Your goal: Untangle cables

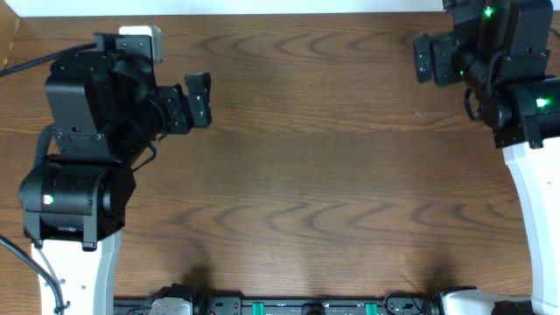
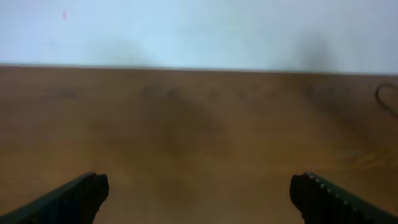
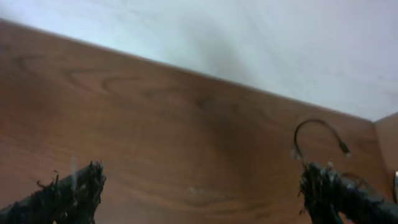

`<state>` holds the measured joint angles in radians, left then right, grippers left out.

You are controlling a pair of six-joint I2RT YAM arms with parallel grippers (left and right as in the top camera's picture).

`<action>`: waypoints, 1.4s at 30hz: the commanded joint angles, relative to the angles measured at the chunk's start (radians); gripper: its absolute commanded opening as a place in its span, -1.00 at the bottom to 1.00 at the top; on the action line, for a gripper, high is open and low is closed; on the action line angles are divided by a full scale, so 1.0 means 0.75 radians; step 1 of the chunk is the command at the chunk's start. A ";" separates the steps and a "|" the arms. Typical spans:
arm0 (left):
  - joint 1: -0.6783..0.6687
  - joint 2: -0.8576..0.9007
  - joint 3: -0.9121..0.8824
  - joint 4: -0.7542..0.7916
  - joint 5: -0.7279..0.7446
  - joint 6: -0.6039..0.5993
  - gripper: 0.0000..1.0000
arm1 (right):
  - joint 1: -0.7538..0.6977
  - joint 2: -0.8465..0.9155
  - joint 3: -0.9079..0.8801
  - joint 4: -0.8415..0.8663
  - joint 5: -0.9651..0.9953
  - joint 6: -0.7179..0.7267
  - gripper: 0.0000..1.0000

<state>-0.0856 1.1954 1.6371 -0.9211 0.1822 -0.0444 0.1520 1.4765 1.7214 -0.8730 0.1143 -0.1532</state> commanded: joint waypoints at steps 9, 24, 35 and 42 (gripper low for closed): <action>0.001 0.000 0.012 -0.228 0.012 0.013 0.97 | 0.008 -0.021 0.015 -0.331 0.019 0.024 0.98; 0.001 -0.001 0.012 -0.243 -0.128 0.018 0.98 | 0.008 -0.021 0.015 -0.363 0.019 0.024 0.99; 0.001 -0.052 0.012 -0.214 -0.130 0.019 0.98 | 0.008 -0.021 0.014 -0.363 0.019 0.024 0.99; 0.011 -0.206 -0.070 0.180 -0.156 0.021 0.98 | 0.008 -0.021 0.014 -0.363 0.019 0.024 0.99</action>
<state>-0.0860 1.1110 1.6253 -0.8589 0.0963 -0.0441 0.1520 1.4761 1.7214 -1.1423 0.1219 -0.1459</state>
